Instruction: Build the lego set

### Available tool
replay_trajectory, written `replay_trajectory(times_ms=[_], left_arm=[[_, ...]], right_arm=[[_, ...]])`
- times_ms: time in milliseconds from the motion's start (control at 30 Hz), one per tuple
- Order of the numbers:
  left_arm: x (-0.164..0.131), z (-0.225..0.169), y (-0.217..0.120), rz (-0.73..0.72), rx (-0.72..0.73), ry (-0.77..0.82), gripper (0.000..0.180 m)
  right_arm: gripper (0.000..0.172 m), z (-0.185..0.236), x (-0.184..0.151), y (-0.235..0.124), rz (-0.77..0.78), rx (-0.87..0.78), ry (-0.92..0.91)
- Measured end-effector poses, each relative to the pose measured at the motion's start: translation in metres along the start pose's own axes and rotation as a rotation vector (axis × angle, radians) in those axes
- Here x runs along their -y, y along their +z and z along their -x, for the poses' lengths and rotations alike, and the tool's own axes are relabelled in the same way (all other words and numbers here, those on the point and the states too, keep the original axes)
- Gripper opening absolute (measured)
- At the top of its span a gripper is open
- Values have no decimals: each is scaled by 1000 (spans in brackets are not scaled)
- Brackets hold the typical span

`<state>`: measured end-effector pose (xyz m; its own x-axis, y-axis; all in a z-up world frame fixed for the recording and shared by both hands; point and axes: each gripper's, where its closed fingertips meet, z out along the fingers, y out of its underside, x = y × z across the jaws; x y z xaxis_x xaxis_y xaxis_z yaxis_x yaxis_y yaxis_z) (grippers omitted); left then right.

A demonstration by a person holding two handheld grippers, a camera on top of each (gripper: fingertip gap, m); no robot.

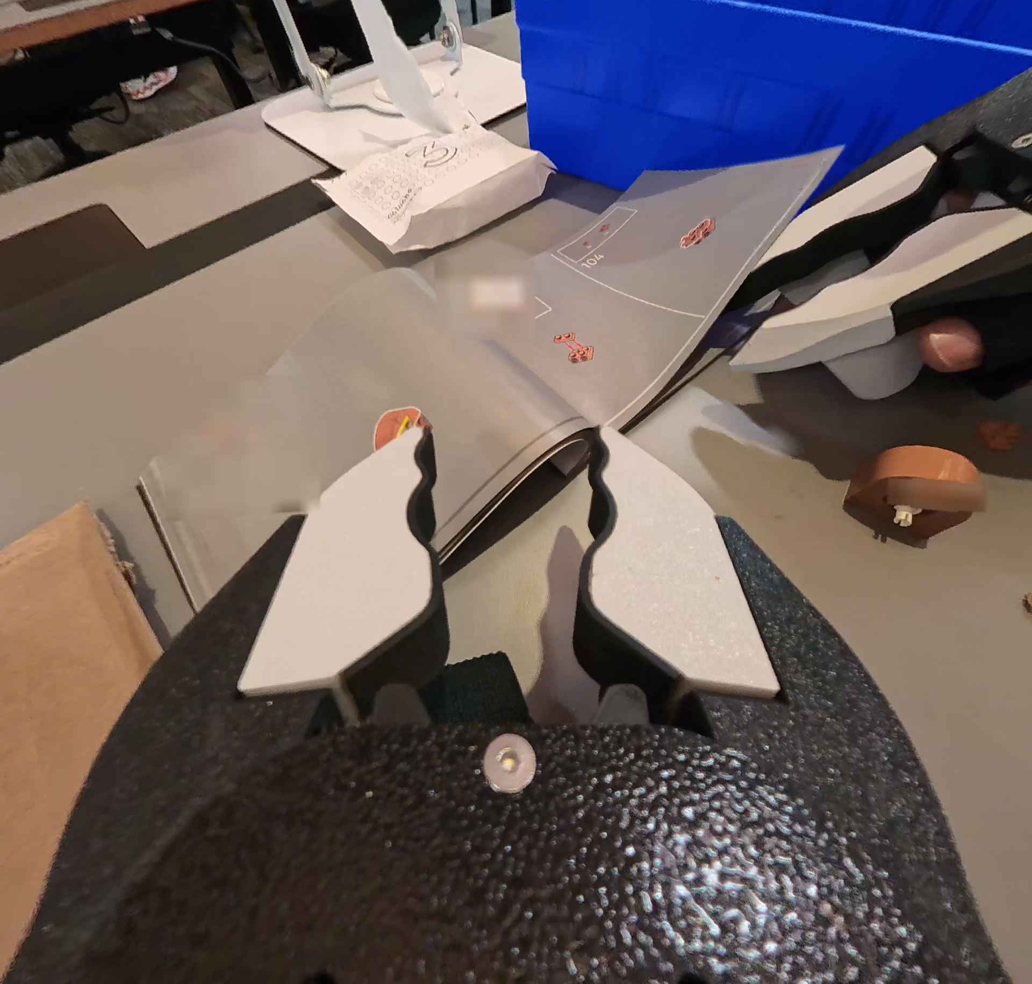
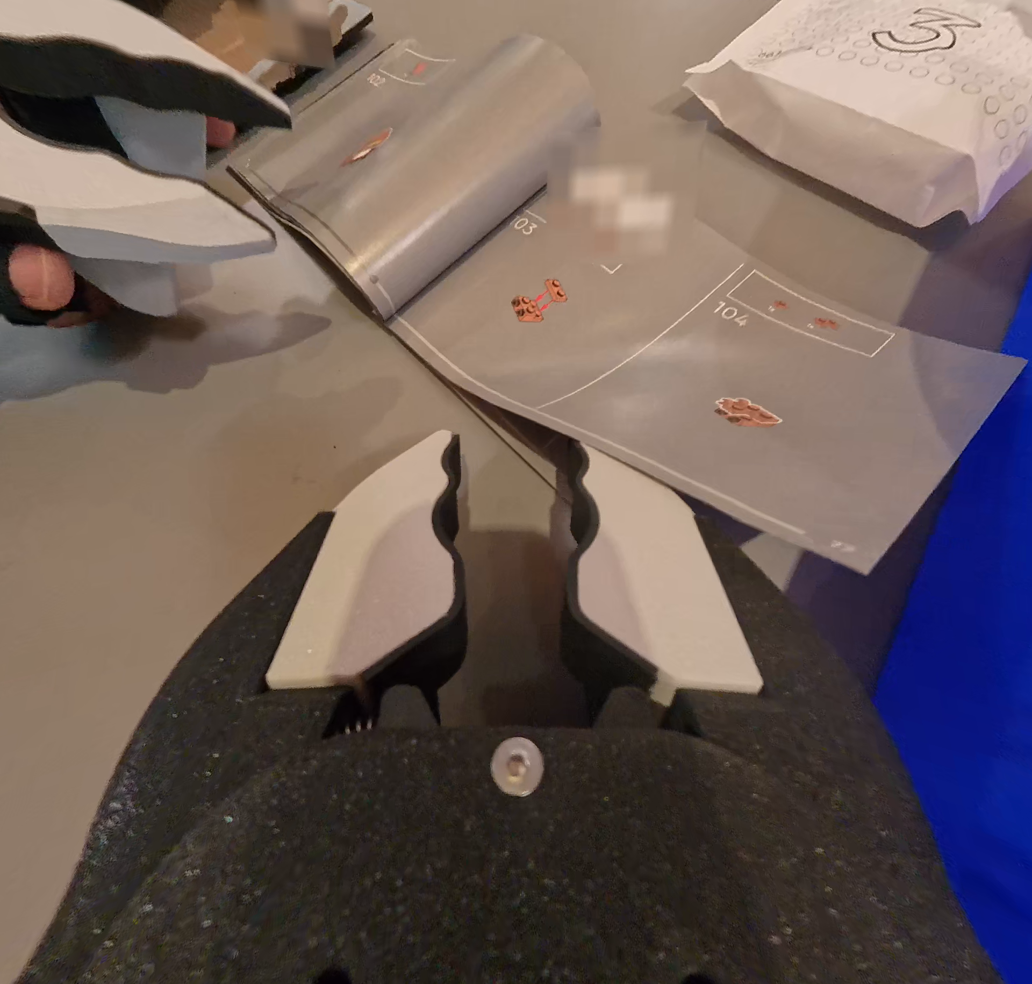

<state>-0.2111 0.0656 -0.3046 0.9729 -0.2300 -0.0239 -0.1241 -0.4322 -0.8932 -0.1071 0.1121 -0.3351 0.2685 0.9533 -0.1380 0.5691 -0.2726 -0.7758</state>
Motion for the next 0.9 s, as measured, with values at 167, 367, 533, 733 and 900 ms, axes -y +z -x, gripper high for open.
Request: replay_trajectory(times_ms=[167, 367, 533, 733, 900], left_arm=[[5, -7, -2, -24, 5, 60, 52], [6, -27, -1, -30, -36, 124, 52], [3, -42, 1, -26, -80, 152, 50], [4, -62, -1, -53, -166, 215, 45], [-4, -92, -4, -37, -313, 299, 44]], right_arm=[[37, 3, -13, -17, 9, 5, -27], [34, 32, -21, -63, -127, 56, -86], [33, 53, -34, -85, -212, 63, -131], [34, 84, -49, -91, -184, 108, -236], [32, 80, -60, -86, -140, 29, -287]])
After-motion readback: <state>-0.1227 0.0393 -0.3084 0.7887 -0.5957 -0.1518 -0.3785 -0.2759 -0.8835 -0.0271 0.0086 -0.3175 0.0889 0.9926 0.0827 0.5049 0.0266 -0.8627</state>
